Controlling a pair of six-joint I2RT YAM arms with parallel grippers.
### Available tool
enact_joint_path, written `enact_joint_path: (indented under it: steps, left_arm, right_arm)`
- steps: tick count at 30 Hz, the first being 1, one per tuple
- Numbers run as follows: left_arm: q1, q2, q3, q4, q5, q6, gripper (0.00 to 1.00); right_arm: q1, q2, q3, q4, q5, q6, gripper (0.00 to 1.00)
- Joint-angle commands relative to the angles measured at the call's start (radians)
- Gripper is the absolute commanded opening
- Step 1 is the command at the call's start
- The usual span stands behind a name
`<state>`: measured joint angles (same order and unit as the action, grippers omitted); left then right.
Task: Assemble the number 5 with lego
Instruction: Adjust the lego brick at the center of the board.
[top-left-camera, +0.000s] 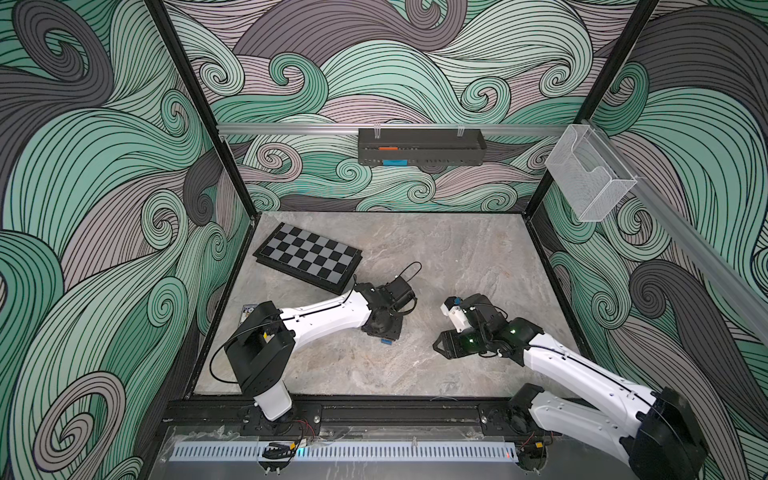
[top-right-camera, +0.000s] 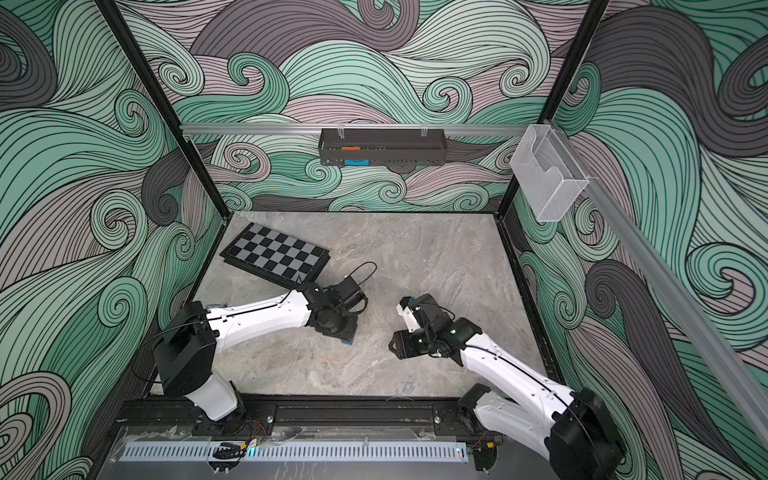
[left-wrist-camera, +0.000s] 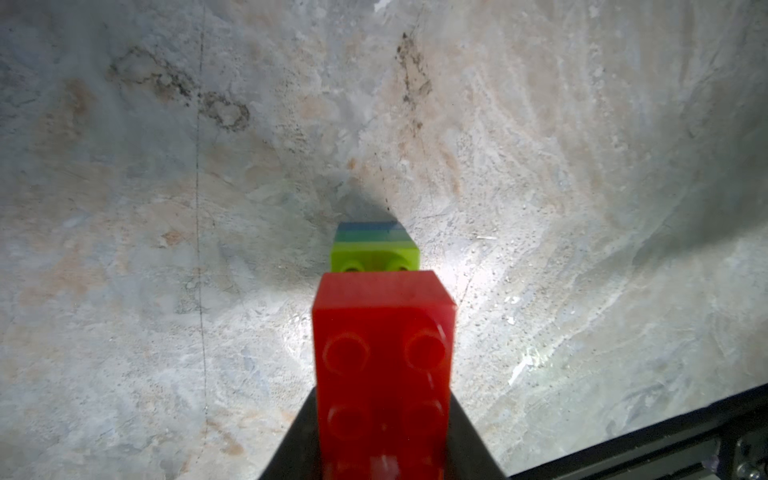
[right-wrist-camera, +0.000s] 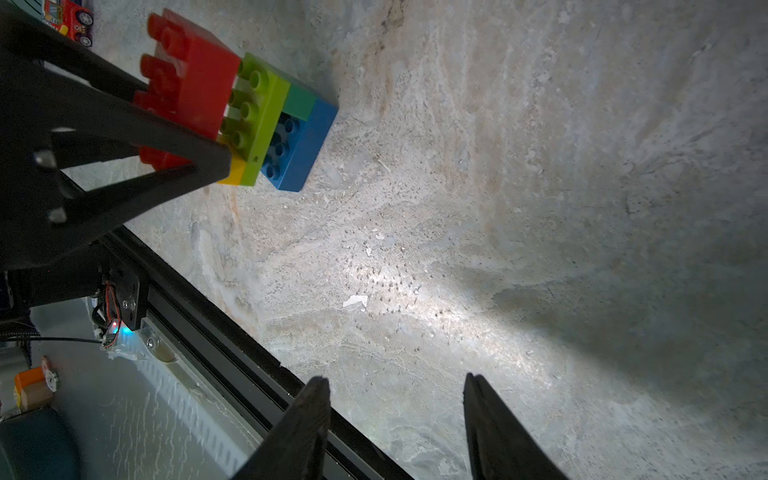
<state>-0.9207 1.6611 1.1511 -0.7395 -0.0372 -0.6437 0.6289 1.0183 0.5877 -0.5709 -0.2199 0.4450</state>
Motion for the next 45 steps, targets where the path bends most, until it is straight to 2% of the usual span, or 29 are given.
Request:
enact_joint_path:
  steps: [1,5,8,18,26,34,45]
  left_arm:
    - [-0.009,-0.004,0.045,-0.009,-0.004,0.021,0.31]
    - [-0.007,-0.021,0.07,-0.03,-0.006,0.03,0.28]
    - [-0.001,-0.035,0.077,-0.012,0.041,0.047,0.28]
    - [0.113,-0.056,0.013,0.184,0.362,0.055,0.27]
    - [0.214,-0.016,-0.067,0.351,0.562,0.033,0.28]
    - [0.268,0.038,-0.114,0.462,0.658,0.036,0.27]
    - [0.303,0.094,-0.155,0.554,0.707,0.03,0.29]
  right_arm:
    - [-0.011,-0.009,-0.006,-0.008,-0.017,-0.016,0.55]
    - [-0.02,-0.013,-0.003,-0.007,-0.022,-0.013,0.55]
    - [-0.031,-0.021,-0.005,-0.007,-0.03,-0.01,0.55]
    - [-0.06,-0.051,-0.02,-0.005,-0.053,0.016,0.55]
    - [-0.078,-0.063,-0.035,-0.005,-0.064,0.032,0.55]
    - [-0.09,-0.038,-0.023,-0.005,-0.07,0.025,0.55]
    - [-0.102,-0.006,-0.003,-0.006,-0.075,0.009,0.55]
